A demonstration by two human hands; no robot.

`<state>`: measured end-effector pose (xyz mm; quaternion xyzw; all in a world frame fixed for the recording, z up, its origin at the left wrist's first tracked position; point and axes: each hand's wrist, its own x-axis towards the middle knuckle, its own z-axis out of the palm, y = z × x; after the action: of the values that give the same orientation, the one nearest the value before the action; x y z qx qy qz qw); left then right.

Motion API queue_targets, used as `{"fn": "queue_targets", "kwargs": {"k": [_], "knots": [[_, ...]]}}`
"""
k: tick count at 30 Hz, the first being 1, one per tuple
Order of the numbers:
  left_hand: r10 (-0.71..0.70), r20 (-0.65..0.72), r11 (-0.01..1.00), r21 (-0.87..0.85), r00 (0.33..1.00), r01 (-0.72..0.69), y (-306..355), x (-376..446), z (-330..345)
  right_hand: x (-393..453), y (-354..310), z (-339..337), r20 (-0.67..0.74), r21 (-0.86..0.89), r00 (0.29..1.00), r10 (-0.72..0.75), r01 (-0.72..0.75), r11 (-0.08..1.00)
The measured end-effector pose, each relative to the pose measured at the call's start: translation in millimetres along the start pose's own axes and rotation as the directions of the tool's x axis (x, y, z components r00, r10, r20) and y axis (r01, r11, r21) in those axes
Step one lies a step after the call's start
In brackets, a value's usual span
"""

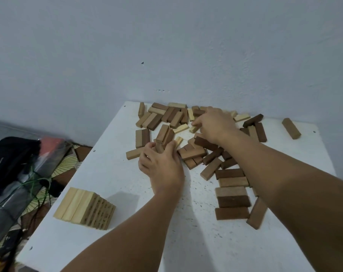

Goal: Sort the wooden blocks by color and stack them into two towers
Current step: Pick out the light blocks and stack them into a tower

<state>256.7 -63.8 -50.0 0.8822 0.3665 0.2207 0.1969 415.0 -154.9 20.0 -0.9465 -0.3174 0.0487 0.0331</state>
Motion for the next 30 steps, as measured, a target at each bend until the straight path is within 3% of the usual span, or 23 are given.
{"fn": "queue_targets", "kwargs": {"k": [3,6,11,18,23,30], "knots": [[-0.012,-0.006,1.000,-0.022,1.000,0.011,1.4,-0.1,-1.2,8.9,-0.4,-3.5,-0.009,-0.045,0.995,-0.103,0.102,0.994],[-0.010,-0.016,0.999,-0.034,1.000,0.010,1.3,0.3,-0.6,16.8,-4.5,-8.9,-0.001,0.026,0.981,-0.195,0.195,0.980],[-0.003,-0.026,0.999,-0.039,1.000,0.002,0.6,0.2,0.7,23.4,-18.3,-6.9,0.045,0.050,0.970,-0.241,0.239,0.970],[-0.017,-0.013,0.999,-0.052,1.000,0.016,-0.7,1.1,1.2,21.5,-20.5,-2.9,0.041,-0.046,0.986,-0.163,0.164,0.985],[-0.030,-0.023,0.999,-0.039,0.999,0.029,-0.9,0.9,2.7,14.6,-15.1,0.1,0.039,0.036,0.993,-0.113,0.112,0.993],[-0.050,-0.048,0.995,-0.094,0.998,0.045,-3.0,1.5,3.4,-12.0,-16.4,4.1,-0.198,0.153,0.980,-0.024,0.055,0.987]]}}
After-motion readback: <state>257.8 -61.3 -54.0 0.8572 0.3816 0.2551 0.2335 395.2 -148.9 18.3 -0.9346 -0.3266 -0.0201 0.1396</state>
